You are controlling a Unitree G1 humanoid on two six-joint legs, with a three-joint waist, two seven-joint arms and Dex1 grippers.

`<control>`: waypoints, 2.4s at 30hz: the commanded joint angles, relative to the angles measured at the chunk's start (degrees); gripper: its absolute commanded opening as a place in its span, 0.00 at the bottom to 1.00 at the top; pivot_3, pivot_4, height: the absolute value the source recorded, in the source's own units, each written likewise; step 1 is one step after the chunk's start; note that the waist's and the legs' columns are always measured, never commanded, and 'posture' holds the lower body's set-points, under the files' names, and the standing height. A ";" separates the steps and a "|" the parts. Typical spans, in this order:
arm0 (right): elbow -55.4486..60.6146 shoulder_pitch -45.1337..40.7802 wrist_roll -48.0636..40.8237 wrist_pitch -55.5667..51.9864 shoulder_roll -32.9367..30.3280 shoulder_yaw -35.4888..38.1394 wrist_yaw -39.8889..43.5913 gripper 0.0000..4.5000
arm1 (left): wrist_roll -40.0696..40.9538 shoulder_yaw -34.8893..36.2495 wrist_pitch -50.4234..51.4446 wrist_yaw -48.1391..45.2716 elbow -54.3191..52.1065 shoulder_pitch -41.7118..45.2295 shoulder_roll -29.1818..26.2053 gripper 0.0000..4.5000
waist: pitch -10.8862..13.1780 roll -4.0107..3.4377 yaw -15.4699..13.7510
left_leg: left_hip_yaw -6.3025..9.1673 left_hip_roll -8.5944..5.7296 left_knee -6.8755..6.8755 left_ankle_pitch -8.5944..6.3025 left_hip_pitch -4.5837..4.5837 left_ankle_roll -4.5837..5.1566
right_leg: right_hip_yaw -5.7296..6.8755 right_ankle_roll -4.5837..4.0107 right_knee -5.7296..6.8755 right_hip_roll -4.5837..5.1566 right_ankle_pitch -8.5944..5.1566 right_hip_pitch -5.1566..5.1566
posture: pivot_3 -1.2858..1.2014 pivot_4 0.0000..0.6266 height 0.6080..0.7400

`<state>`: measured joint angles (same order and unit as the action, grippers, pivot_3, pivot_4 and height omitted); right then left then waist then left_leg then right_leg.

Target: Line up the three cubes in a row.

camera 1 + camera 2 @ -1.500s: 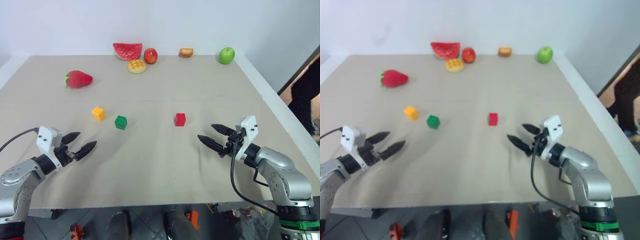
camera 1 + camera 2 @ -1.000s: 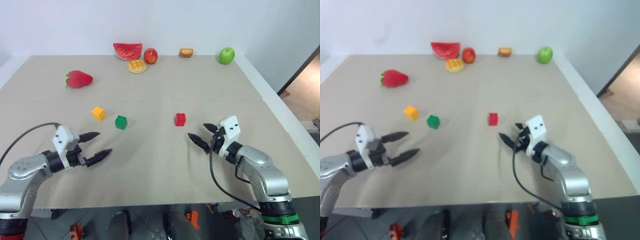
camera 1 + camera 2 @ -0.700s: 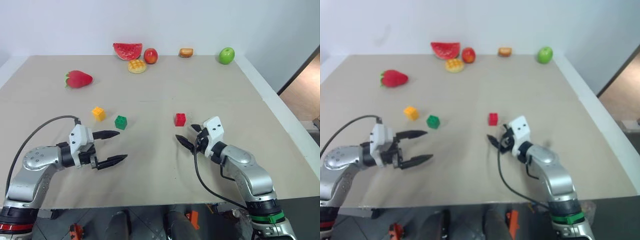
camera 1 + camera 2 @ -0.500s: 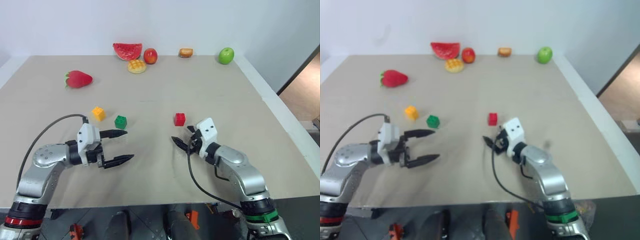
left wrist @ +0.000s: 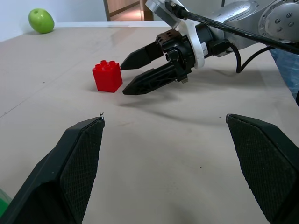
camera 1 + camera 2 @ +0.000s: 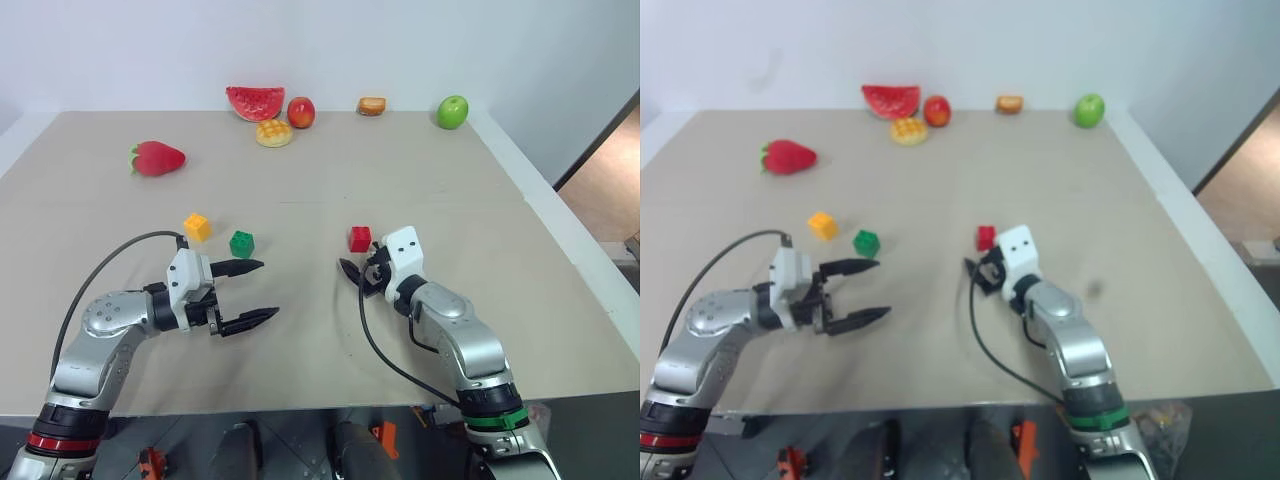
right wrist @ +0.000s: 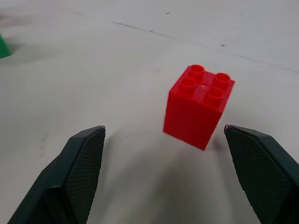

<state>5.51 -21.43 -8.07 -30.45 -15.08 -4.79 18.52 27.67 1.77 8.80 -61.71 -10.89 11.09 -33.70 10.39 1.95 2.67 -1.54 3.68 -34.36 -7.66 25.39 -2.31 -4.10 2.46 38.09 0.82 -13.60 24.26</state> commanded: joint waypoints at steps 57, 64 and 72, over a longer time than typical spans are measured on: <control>-28.94 -14.61 -5.28 32.05 -20.94 -6.01 65.02 0.27 | 6.16 9.37 -5.48 -16.03 11.69 -2.54 -8.01 0.96 | 0.03 -0.04 -0.05 | -0.05 0.05 -0.05 -0.01 -0.01 0.02 | -0.03 -0.03 0.00 -0.05 0.01 0.05 | 0.52 0.24 1.00; -30.08 -13.94 -4.30 34.90 -21.60 -6.08 65.91 0.27 | 6.16 9.28 -6.08 -16.50 12.61 -3.07 -7.96 0.96 | 0.03 -0.04 -0.07 | -0.04 0.05 -0.06 -0.01 -0.02 0.02 | -0.02 -0.04 0.01 -0.05 0.01 0.02 | 0.52 0.24 1.00; -31.74 -14.81 -3.88 35.61 -20.22 -6.88 66.12 0.27 | 6.23 9.14 -6.10 -16.63 12.94 -3.01 -7.87 0.96 | 0.03 -0.04 -0.05 | -0.04 0.06 -0.07 -0.01 -0.04 0.03 | -0.02 -0.05 0.01 -0.05 0.03 0.01 | 0.52 0.24 1.00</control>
<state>-25.84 -35.37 -12.78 4.55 -35.25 -11.58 83.98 33.63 9.47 3.44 -78.02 2.26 7.91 -41.43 10.42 1.91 2.62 -1.57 3.74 -34.43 -7.67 25.35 -2.29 -4.12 2.40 38.11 0.77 -13.57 24.27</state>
